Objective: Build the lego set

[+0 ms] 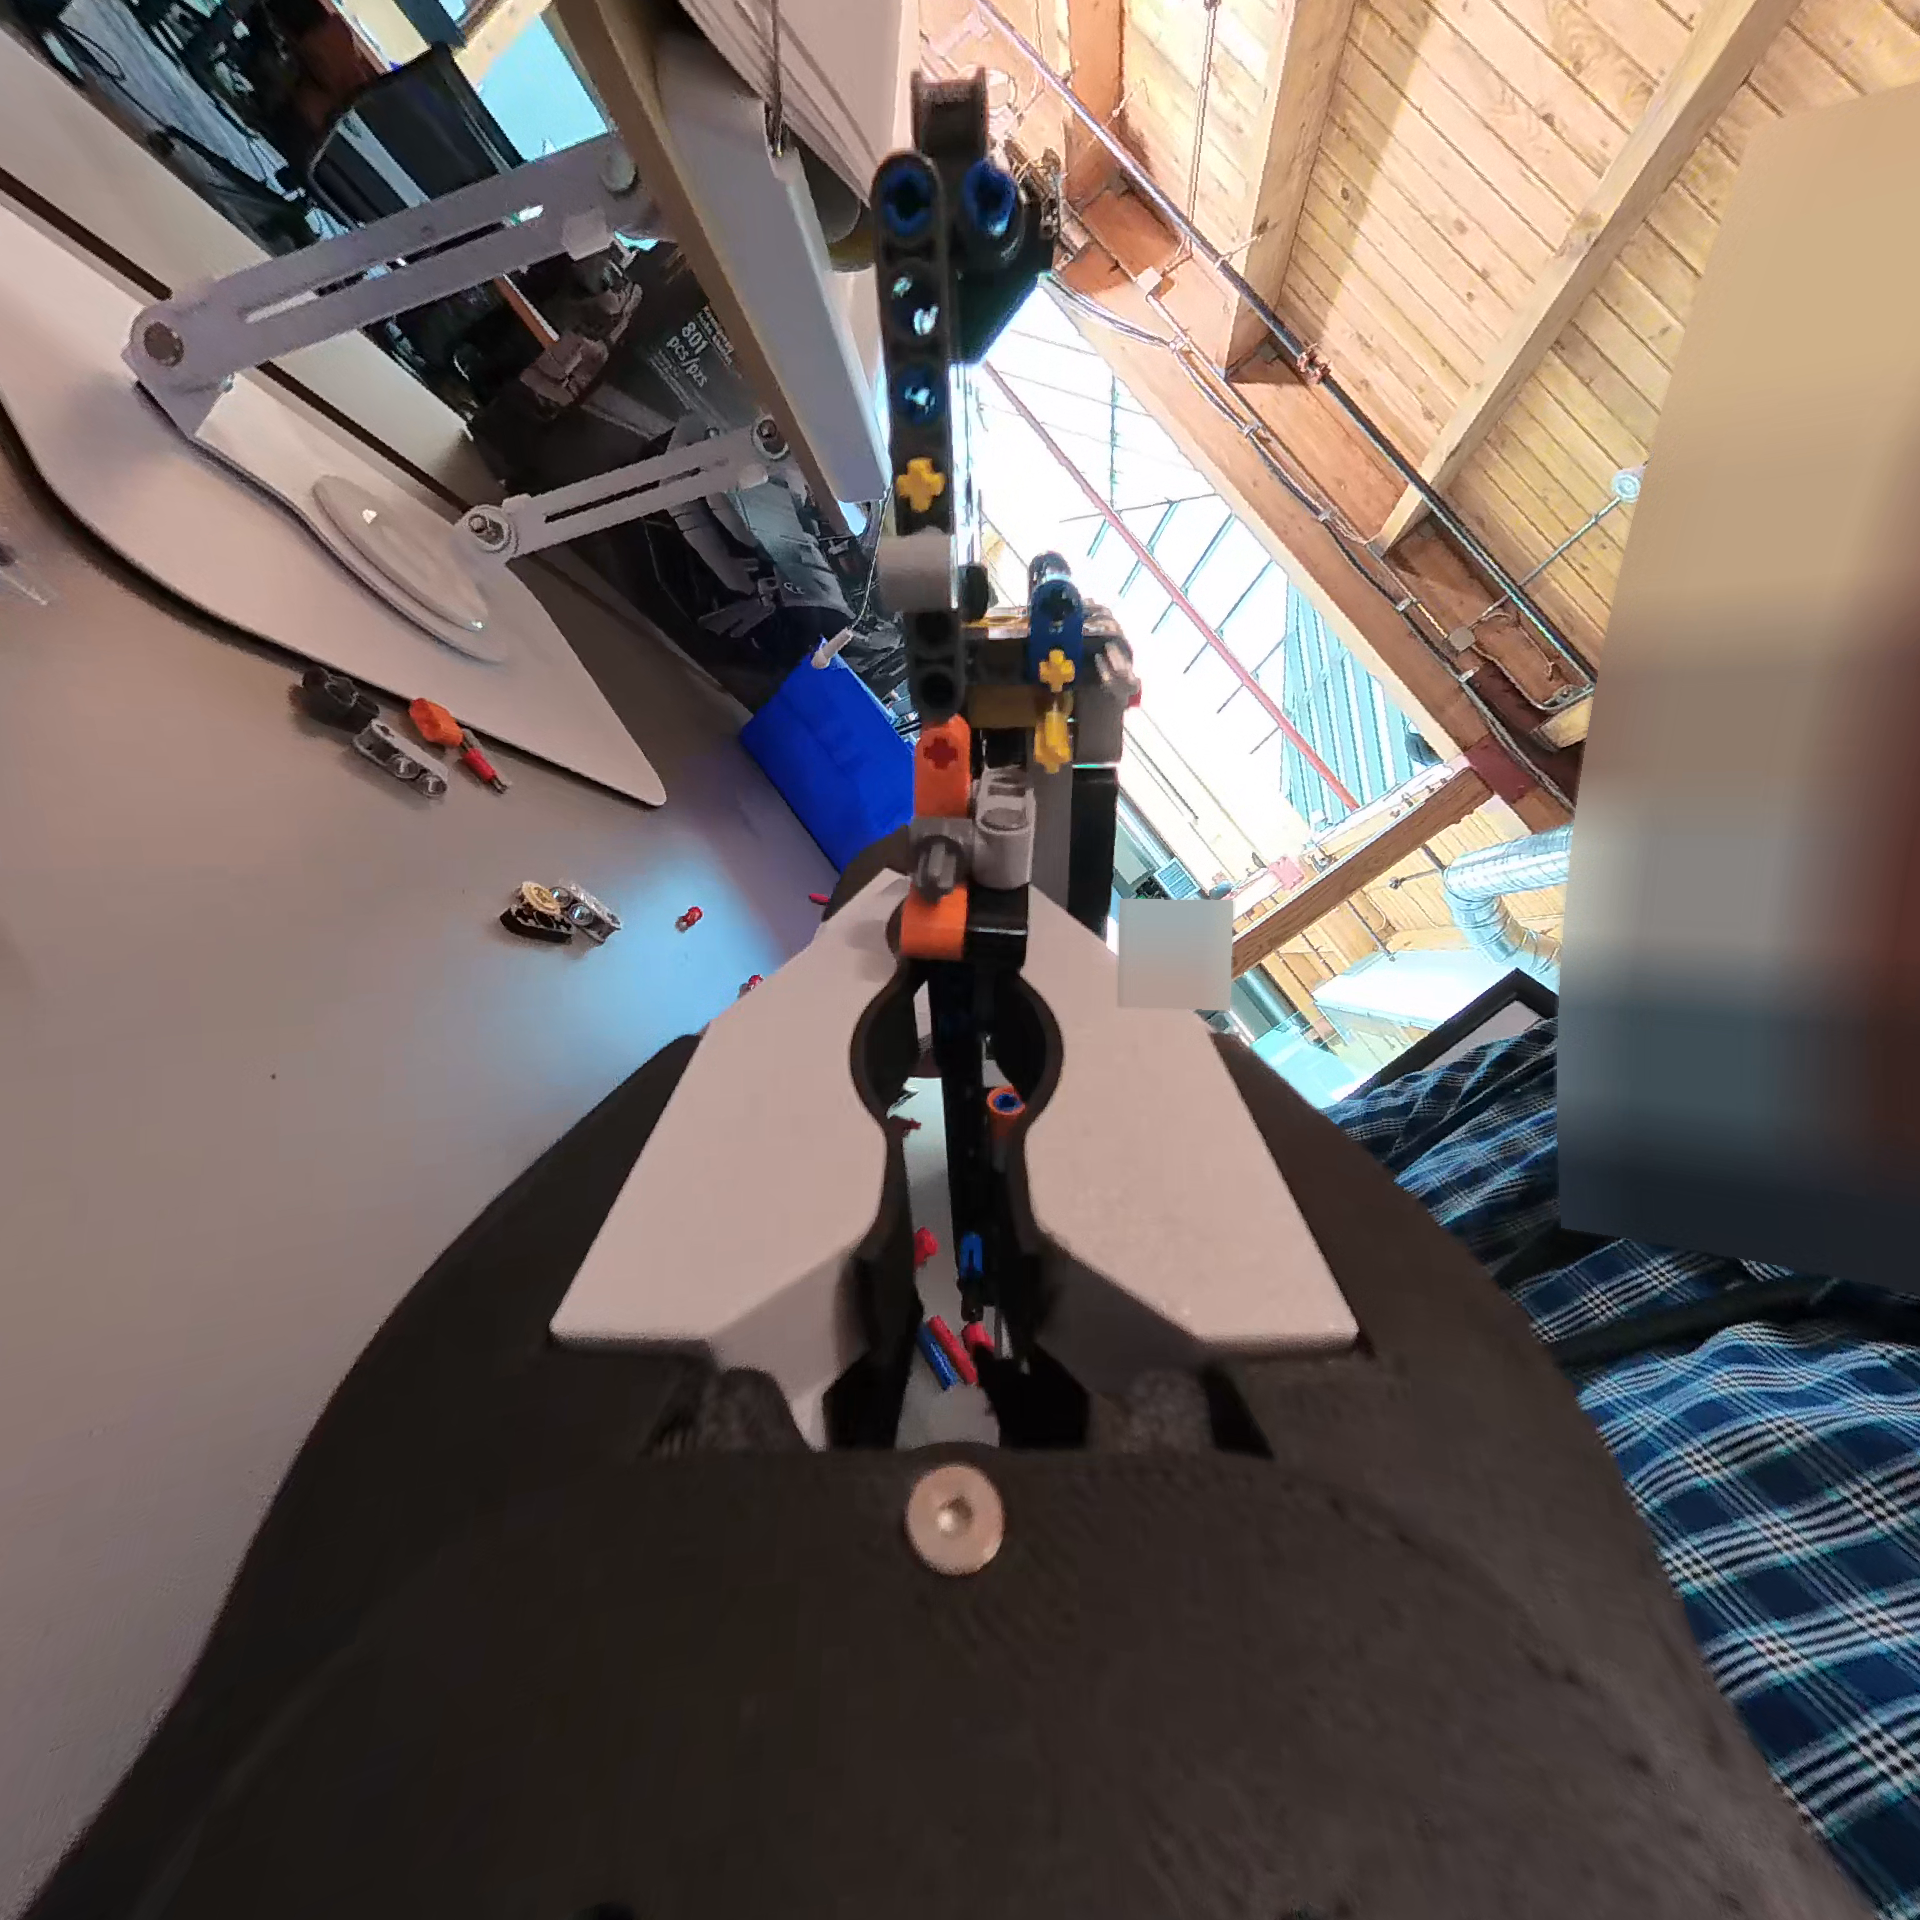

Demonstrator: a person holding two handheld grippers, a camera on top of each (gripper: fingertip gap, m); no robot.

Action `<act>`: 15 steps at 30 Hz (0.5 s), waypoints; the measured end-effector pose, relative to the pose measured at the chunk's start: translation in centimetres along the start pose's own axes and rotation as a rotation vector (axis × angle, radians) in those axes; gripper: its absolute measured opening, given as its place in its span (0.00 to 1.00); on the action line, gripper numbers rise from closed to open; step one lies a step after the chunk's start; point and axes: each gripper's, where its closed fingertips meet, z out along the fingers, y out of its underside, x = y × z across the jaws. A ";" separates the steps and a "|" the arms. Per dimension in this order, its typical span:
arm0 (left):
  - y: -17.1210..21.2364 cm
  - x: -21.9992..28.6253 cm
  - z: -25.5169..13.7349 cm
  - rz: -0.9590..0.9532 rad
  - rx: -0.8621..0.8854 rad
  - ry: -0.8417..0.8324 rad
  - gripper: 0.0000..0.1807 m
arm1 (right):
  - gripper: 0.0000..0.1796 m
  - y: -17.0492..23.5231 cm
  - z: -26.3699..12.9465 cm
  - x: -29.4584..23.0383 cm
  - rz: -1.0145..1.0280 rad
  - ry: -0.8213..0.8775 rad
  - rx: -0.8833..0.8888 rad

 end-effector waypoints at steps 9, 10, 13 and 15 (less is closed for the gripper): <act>0.1 -0.2 0.0 -0.018 -0.009 -0.009 0.03 | 0.06 -1.8 -1.3 -0.6 -0.034 -0.003 0.095; 0.1 -0.2 0.0 -0.018 -0.008 -0.007 0.03 | 0.05 -2.9 -1.8 -1.1 -0.018 -0.037 0.155; 0.1 -0.1 0.0 -0.022 -0.007 0.005 0.03 | 0.04 -5.8 -3.0 -2.5 0.063 -0.158 0.317; 0.0 0.0 0.0 -0.030 -0.002 0.016 0.03 | 0.04 -7.5 -3.3 -3.2 0.111 -0.229 0.406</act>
